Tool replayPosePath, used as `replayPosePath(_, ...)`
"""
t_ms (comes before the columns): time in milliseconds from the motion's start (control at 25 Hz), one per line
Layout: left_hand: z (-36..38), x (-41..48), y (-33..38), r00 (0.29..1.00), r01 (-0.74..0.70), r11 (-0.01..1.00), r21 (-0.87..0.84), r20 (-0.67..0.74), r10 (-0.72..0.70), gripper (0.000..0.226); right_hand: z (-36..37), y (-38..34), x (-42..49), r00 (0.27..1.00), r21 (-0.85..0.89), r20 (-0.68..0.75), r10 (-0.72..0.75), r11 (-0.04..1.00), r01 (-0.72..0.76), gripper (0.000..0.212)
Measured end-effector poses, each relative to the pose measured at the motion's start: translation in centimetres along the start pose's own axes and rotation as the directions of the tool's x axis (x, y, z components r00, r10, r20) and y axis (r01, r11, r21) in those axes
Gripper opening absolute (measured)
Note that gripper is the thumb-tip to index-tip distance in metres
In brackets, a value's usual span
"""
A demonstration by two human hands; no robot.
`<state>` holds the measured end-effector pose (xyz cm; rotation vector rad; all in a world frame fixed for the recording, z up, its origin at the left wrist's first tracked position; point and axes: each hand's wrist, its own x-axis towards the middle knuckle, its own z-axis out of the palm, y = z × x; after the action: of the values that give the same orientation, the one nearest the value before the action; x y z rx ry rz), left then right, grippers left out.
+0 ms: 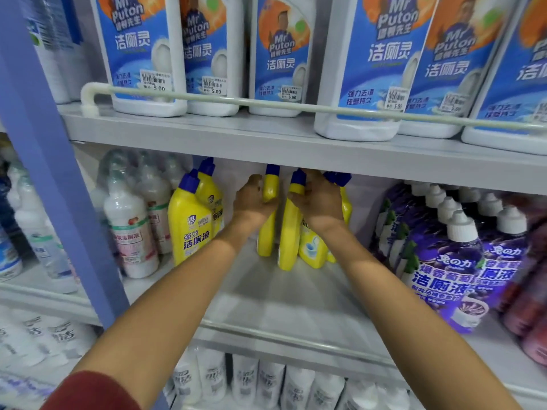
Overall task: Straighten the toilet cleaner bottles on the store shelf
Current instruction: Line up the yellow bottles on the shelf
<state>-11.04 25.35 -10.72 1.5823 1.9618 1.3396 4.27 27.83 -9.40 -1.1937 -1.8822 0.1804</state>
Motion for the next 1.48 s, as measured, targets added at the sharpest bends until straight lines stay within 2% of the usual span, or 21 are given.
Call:
replayPosePath(80, 1.1, 1.0, -0.2, 1.0, 0.014, 1.0, 0.003, -0.017, -0.014, 0.052, -0.2, 0.4, -0.6, 1.0, 0.033, -0.007, -0.014, 0.999, 0.015, 0.048)
replayPosePath(200, 0.4, 1.3, -1.5, 0.998, -0.057, 0.996, -0.068, 0.01, 0.058, 0.058, -0.3, 1.1, -1.0, 1.0, 0.076, -0.002, -0.007, 0.997, 0.008, 0.049)
replayPosePath(360, -2.8, -0.1, -3.2, 0.981, -0.136, 0.975, -0.174, 0.113, 0.157, 0.053, 0.4, 0.5, -1.2, 0.997, 0.094, 0.031, 0.075, 0.993, -0.077, 0.044)
replayPosePath(480, -5.1, -2.6, -4.0, 0.966, -0.15, 0.955, -0.254, 0.166, 0.196, 0.049, 1.8, -0.1, -2.4, 0.984, 0.068, 0.075, 0.161, 0.984, -0.166, 0.049)
replayPosePath(560, -6.5, -3.6, -4.6, 0.959, -0.14, 0.948, -0.285, 0.201, 0.202, 0.049, 1.9, 0.4, -2.9, 0.978, 0.09, 0.098, 0.183, 0.977, -0.192, 0.04)
replayPosePath(600, -7.2, -4.0, -4.6, 0.956, -0.131, 0.947, -0.294, 0.215, 0.199, 0.05, 1.5, 0.9, -2.7, 0.973, 0.135, 0.148, 0.175, 0.972, -0.195, 0.039)
replayPosePath(720, -7.8, -4.7, -5.0, 0.962, -0.076, 0.951, -0.299, 0.227, 0.149, 0.049, -0.3, 2.1, -2.4, 0.919, 0.343, 0.388, 0.069, 0.915, -0.213, 0.067)
replayPosePath(800, -7.6, -5.1, -5.6, 0.971, -0.036, 0.957, -0.287, 0.216, 0.101, 0.042, -0.9, 2.8, -2.9, 0.903, 0.387, 0.428, 0.025, 0.898, -0.208, 0.068)
replayPosePath(920, -6.8, -5.7, -6.3, 0.974, -0.04, 0.964, -0.264, 0.203, 0.096, 0.038, -1.0, 3.1, -4.3, 0.932, 0.387, 0.357, 0.069, 0.897, -0.215, 0.059)
replayPosePath(1040, -6.3, -5.8, -6.6, 0.977, -0.128, 0.975, -0.18, 0.148, 0.155, 0.044, -1.0, 2.0, -5.5, 0.967, 0.286, 0.242, 0.079, 0.947, -0.149, 0.049)
replayPosePath(1120, -6.2, -5.7, -6.5, 0.974, -0.142, 0.978, -0.156, 0.153, 0.166, 0.047, -0.9, 1.3, -5.2, 0.971, 0.252, 0.236, 0.041, 0.962, -0.102, 0.051)
replayPosePath(1240, -6.5, -5.2, -6.5, 0.967, -0.108, 0.977, -0.185, 0.209, 0.147, 0.038, -1.3, 1.3, -3.6, 0.917, 0.473, 0.389, -0.089, 0.873, -0.116, 0.058)
replayPosePath(1320, -6.5, -5.0, -6.6, 0.967, -0.096, 0.975, -0.203, 0.213, 0.14, 0.038, -1.7, 1.2, -2.4, 0.914, 0.555, 0.398, -0.079, 0.814, -0.171, 0.056)
replayPosePath(1360, -6.3, -5.1, -6.6, 0.971, -0.113, 0.974, -0.199, 0.184, 0.15, 0.041, -1.5, 0.8, -2.2, 0.939, 0.516, 0.343, -0.02, 0.84, -0.17, 0.054)
replayPosePath(1480, -5.4, -5.3, -6.9, 0.979, -0.175, 0.966, -0.192, 0.075, 0.192, 0.049, 0.6, -0.7, -3.0, 0.986, 0.223, 0.089, 0.14, 0.962, -0.157, 0.06)
